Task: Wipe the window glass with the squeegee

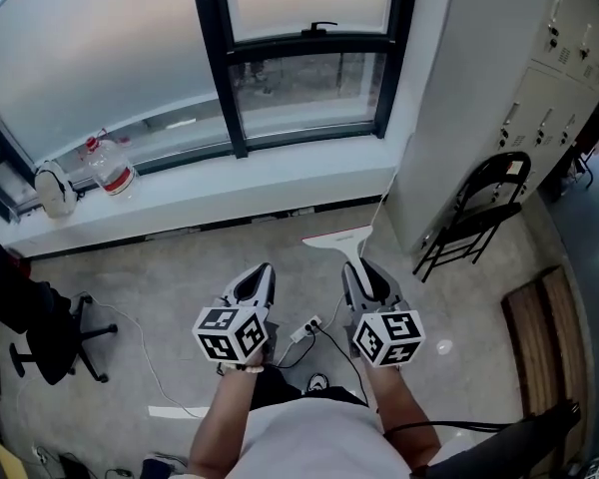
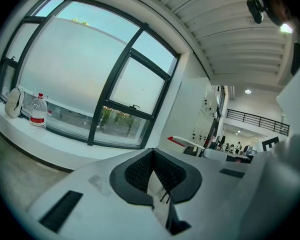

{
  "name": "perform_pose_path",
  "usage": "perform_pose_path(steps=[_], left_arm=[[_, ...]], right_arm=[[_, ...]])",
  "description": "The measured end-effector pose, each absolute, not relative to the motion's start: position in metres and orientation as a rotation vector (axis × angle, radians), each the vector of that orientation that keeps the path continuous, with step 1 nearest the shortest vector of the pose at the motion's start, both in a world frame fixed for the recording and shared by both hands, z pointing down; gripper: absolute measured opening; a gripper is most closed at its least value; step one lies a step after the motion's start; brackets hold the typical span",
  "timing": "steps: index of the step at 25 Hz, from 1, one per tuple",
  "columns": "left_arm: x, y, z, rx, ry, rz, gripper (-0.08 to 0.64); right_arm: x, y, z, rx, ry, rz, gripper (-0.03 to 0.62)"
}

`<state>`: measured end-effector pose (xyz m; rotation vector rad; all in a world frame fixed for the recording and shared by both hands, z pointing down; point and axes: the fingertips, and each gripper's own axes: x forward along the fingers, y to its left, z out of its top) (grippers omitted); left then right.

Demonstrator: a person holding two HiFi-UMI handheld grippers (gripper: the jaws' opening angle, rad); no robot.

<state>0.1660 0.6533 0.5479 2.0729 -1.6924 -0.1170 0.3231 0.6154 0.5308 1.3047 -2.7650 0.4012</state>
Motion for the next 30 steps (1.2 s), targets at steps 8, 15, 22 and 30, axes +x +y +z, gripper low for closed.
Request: perform_pose_path(steps=[8, 15, 22, 30], left_arm=[[0.148, 0.631, 0.546, 2.064, -1.724, -0.106, 0.000], [0.109, 0.588, 0.556, 2.065, -1.691, -0.087, 0.000], [0.054, 0.524, 0.554, 2.096, -1.636, -0.086, 0.000], [-0.016, 0.463, 0.546, 2.157, -1.578, -0.070, 0.000]], right_arm=[[0.318, 0.587, 0.534, 1.326, -2.759, 0.421, 0.092], [0.281, 0.551, 0.540, 1.345, -2.731, 0.418, 0.092], [0.224, 0.495, 0.535, 1.401, -2.711, 0.411, 0.092], [0.142, 0.437, 0.519, 1.466, -2.711, 0.373, 0.092]])
